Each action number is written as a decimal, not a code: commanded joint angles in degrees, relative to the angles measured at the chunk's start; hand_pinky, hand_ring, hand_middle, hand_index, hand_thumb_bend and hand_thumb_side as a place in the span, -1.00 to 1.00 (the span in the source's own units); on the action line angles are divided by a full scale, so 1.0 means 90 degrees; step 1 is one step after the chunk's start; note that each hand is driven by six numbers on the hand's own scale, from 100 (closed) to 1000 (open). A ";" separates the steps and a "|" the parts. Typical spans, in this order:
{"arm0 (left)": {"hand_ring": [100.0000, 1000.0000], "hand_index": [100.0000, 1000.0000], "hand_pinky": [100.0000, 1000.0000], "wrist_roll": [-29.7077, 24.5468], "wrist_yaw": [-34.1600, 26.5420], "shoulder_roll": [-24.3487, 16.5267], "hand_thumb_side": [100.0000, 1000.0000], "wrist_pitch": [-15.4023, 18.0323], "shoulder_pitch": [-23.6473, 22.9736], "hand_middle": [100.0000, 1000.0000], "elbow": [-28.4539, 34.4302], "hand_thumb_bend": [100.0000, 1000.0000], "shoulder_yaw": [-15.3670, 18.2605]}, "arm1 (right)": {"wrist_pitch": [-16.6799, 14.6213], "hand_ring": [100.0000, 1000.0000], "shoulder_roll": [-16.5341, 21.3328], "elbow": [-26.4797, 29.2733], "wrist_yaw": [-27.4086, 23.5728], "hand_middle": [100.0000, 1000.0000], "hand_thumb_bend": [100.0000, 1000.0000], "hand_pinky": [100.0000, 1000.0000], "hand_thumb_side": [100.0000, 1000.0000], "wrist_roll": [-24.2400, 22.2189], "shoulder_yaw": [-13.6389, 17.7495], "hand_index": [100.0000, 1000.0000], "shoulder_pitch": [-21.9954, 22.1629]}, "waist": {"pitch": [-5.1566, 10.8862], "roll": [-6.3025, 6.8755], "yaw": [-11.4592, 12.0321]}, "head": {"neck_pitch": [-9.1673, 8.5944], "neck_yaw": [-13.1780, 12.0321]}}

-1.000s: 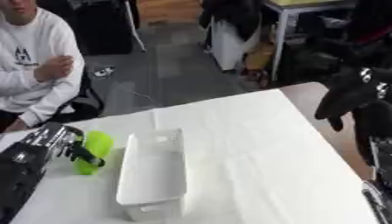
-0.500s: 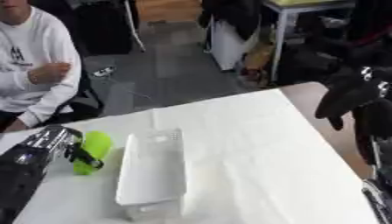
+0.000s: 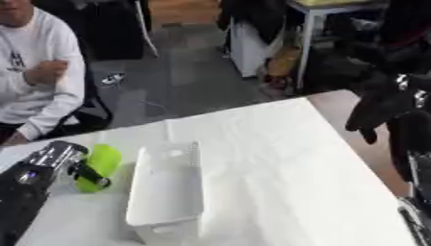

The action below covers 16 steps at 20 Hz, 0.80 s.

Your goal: Pick up objects on the table and place them in the box.

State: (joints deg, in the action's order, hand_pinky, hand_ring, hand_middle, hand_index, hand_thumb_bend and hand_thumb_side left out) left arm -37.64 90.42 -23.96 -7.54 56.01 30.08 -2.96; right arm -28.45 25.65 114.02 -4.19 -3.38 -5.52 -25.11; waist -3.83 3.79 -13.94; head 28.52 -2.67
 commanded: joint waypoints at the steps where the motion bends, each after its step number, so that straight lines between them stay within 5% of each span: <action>1: 0.00 -0.06 -0.50 0.0055 0.0064 -0.0076 0.57 -0.0009 0.0060 0.07 0.0032 -0.22 0.0066 | 0.0000 -0.38 0.0030 0.0064 -0.0028 -0.25 -1.00 -1.00 0.34 -0.0016 0.0009 -0.07 -0.0112 | 0.0066 -0.0023 -0.0002 | -0.0061 -0.0064; 2: -0.08 -0.20 -0.59 0.0122 0.0058 -0.0075 0.56 -0.0020 0.0056 -0.04 0.0057 -0.59 0.0073 | -0.0001 -0.37 0.0030 0.0064 -0.0031 -0.25 -1.00 -1.00 0.34 -0.0016 0.0010 -0.07 -0.0111 | 0.0065 -0.0022 -0.0002 | -0.0055 -0.0067; 3: -0.12 -0.28 -0.65 0.0207 0.0046 -0.0074 0.56 -0.0038 0.0045 -0.11 0.0072 -0.59 0.0076 | -0.0002 -0.37 0.0030 0.0064 -0.0032 -0.25 -1.00 -1.00 0.33 -0.0016 0.0011 -0.07 -0.0111 | 0.0065 -0.0022 -0.0001 | -0.0052 -0.0068; 4: -0.25 -0.57 -0.80 0.0332 0.0036 -0.0078 0.54 -0.0070 0.0045 -0.33 0.0100 -0.91 0.0080 | 0.0000 -0.37 0.0032 0.0064 -0.0033 -0.25 -1.00 -1.00 0.35 -0.0017 0.0010 -0.07 -0.0108 | 0.0064 -0.0021 0.0000 | -0.0045 -0.0066; 8: -0.62 -0.87 -1.00 0.0825 0.0058 -0.0114 0.52 -0.0092 0.0089 -0.78 0.0158 -0.92 0.0048 | 0.0003 -0.37 0.0040 0.0064 -0.0031 -0.25 -1.00 -1.00 0.35 -0.0022 0.0007 -0.07 -0.0092 | 0.0069 -0.0023 0.0011 | -0.0012 -0.0076; 16: -0.79 -0.96 -1.00 0.1593 0.0191 -0.0291 0.55 0.0117 0.0316 -0.92 0.0329 -0.94 0.0012 | 0.0008 -0.37 0.0081 0.0064 -0.0020 -0.25 -1.00 -1.00 0.35 -0.0037 -0.0004 -0.07 -0.0027 | 0.0121 -0.0024 0.0071 | 0.0004 -0.0108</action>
State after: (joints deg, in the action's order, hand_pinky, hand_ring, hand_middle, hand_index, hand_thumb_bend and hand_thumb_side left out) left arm -24.44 91.86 -24.35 -6.64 57.04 31.45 -2.84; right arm -28.36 25.66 114.02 -4.36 -3.51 -5.70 -25.04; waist -3.73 3.80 -13.40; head 28.58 -3.19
